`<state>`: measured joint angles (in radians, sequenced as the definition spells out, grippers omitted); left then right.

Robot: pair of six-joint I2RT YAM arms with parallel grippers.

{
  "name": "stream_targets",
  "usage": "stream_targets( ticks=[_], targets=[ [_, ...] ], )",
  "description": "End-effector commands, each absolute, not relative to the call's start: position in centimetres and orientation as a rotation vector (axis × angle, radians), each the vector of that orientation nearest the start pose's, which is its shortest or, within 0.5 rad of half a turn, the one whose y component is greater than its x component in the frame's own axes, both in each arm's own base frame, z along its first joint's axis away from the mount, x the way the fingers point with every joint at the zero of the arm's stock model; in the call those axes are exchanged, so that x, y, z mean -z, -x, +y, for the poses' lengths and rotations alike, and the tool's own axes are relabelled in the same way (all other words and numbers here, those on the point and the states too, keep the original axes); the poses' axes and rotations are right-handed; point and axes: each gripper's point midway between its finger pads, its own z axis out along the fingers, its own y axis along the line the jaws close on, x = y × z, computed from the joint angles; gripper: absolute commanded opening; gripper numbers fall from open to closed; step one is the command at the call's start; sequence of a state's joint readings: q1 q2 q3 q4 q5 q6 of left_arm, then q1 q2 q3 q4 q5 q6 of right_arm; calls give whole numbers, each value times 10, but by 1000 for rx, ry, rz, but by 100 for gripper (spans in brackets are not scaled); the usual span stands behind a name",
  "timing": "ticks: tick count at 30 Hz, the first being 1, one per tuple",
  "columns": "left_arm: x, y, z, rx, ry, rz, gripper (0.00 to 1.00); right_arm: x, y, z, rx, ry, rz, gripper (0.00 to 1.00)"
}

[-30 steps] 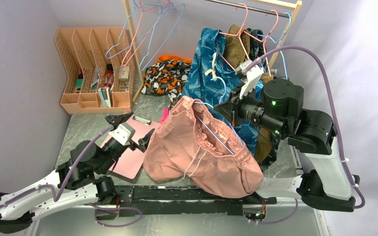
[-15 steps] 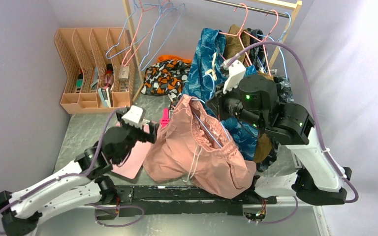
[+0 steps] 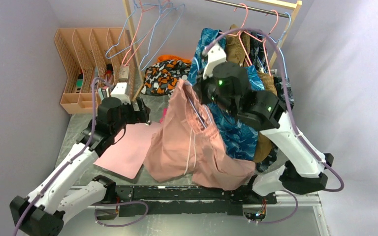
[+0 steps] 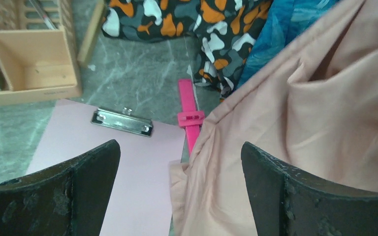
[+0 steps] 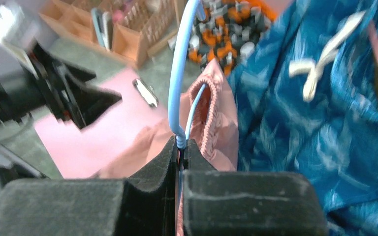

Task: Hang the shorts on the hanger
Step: Place the hanger at the clothesline.

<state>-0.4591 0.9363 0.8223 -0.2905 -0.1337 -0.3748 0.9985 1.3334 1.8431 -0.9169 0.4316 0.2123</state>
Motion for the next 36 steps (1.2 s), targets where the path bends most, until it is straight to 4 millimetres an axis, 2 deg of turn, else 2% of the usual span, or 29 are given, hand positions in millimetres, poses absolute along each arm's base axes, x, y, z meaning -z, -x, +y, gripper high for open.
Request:
stream_targets(
  ticks=[1, 5, 7, 9, 11, 16, 18, 20, 25, 27, 29, 34, 36],
  targets=[
    [-263, -289, -110, 319, 35, 1880, 96, -538, -235, 244, -543, 362, 1628, 0],
    [-275, -277, -83, 213, 71, 1812, 97, -597, -210, 232, -681, 370, 1499, 0],
    [-278, -272, -71, 178, 95, 1778, 97, -617, -196, 224, -752, 361, 1418, 0],
    [-276, -269, -66, 162, 107, 1762, 98, -627, -188, 217, -791, 352, 1361, 0],
    [-272, -268, -64, 153, 115, 1761, 98, -623, -191, 217, -763, 352, 1371, 0],
    [-258, -271, -59, 123, 152, 1781, 97, -586, -216, 228, -625, 371, 1492, 0],
    [-254, -270, -59, 120, 159, 1789, 97, -580, -223, 226, -581, 351, 1506, 0],
    [-251, -269, -57, 116, 168, 1793, 97, -591, -223, 218, -570, 323, 1480, 0],
    [-248, -266, -53, 104, 188, 1786, 97, -646, -196, 204, -732, 291, 1294, 0],
    [-249, -265, -50, 100, 199, 1777, 97, -651, -194, 203, -752, 273, 1270, 0],
    [-250, -265, -49, 95, 209, 1769, 97, -641, -203, 208, -718, 263, 1297, 0],
    [-250, -266, -52, 111, 203, 1773, 97, -598, -238, 232, -586, 253, 1388, 0],
    [-249, -266, -52, 109, 205, 1778, 97, -591, -249, 234, -546, 220, 1382, 0]
  ],
)
